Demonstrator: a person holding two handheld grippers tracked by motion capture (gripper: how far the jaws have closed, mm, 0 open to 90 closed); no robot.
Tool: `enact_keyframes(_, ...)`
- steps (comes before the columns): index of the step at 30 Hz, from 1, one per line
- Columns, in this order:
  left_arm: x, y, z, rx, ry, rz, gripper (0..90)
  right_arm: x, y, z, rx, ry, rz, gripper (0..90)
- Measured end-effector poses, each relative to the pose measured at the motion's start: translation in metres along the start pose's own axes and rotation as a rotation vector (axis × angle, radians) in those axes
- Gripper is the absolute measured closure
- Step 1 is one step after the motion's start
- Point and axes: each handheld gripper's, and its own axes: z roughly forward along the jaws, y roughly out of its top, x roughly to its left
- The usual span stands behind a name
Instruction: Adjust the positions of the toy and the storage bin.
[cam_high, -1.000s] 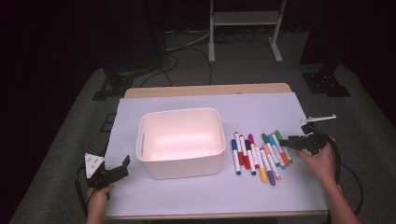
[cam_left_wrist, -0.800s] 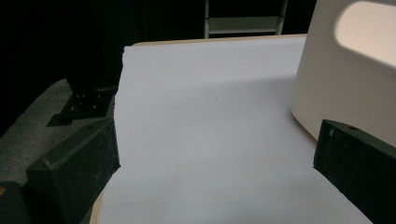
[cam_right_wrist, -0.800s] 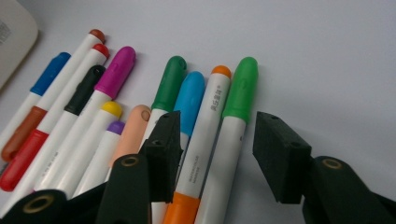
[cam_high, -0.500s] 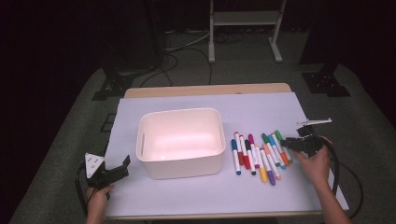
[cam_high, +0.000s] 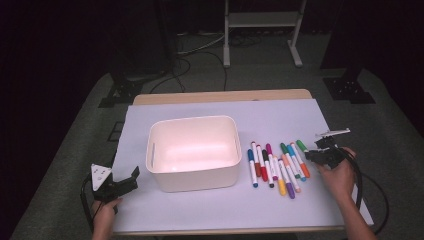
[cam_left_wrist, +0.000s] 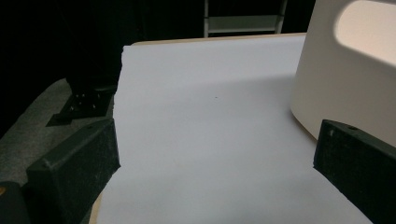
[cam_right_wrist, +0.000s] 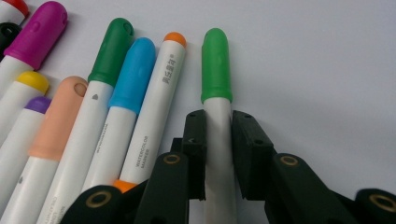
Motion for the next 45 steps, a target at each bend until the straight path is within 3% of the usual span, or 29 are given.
enact_keyframes(7, 0.0, 0.0, 0.0, 0.002, 0.0, 0.003, 0.0, -0.003, -0.002, -0.002, -0.012, 0.021, 0.017, 75.6)
enact_keyframes(13, 0.0, 0.0, 0.0, 0.005, 0.0, -0.002, 0.0, -0.005, -0.004, -0.017, -0.069, 0.148, 0.047, 75.6)
enact_keyframes(15, 0.0, 0.0, 0.0, 0.005, 0.0, 0.002, 0.0, -0.002, -0.002, -0.027, -0.108, 0.223, 0.046, 75.6)
enact_keyframes(17, 0.0, 0.0, 0.0, 0.005, -0.001, 0.004, 0.0, -0.001, -0.001, -0.03, -0.12, 0.244, 0.047, 75.6)
enact_keyframes(18, 0.0, 0.0, 0.0, 0.008, 0.0, 0.006, 0.0, 0.008, 0.004, -0.042, -0.146, 0.304, 0.017, 75.6)
enact_keyframes(28, -0.001, 0.0, 0.0, 0.002, 0.001, 0.012, 0.0, 0.054, 0.035, -0.081, -0.184, 0.467, -0.149, 75.6)
enact_keyframes(34, -0.001, 0.0, 0.0, 0.001, 0.001, 0.014, 0.0, 0.082, 0.059, -0.102, -0.203, 0.526, -0.249, 75.6)
enact_keyframes(45, -0.001, 0.0, 0.0, 0.005, 0.0, 0.016, 0.0, 0.137, 0.102, -0.114, -0.171, 0.654, -0.403, 75.6)
